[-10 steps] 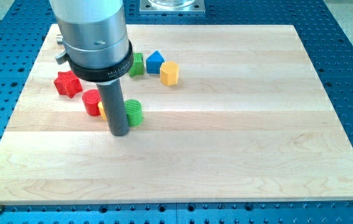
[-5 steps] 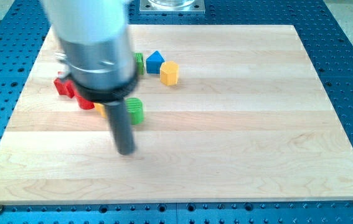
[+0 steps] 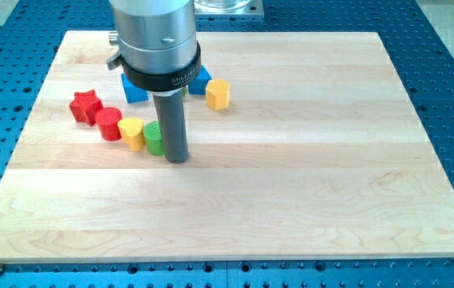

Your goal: Move the red star slightly to the right

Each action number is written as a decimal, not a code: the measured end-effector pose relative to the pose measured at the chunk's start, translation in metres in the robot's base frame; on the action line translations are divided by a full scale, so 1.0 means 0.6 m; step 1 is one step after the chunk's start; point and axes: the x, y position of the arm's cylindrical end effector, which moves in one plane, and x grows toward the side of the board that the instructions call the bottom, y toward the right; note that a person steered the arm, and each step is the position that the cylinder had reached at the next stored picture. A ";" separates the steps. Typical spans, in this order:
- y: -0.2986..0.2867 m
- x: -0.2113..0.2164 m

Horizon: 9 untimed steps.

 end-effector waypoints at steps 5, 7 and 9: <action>-0.019 -0.030; -0.051 -0.003; -0.113 0.077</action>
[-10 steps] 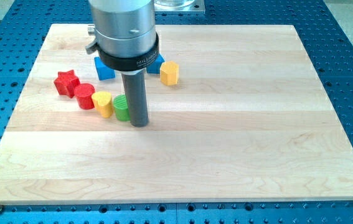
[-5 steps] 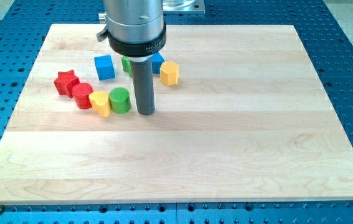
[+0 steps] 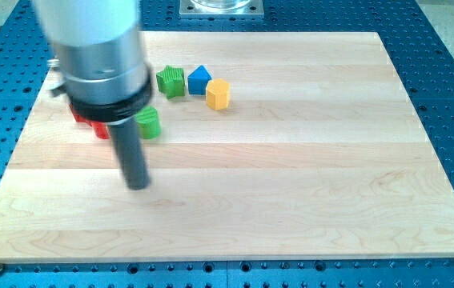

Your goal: Move the red star slightly to the right

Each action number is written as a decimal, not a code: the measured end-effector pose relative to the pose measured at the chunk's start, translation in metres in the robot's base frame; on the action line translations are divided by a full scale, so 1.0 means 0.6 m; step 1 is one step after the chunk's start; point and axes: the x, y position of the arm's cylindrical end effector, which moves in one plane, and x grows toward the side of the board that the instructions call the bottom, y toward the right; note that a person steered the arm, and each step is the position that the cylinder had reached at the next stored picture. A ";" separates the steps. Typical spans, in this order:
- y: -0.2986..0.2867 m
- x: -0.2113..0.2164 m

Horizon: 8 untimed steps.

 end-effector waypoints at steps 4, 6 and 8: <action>-0.136 -0.204; -0.228 -0.256; -0.138 -0.263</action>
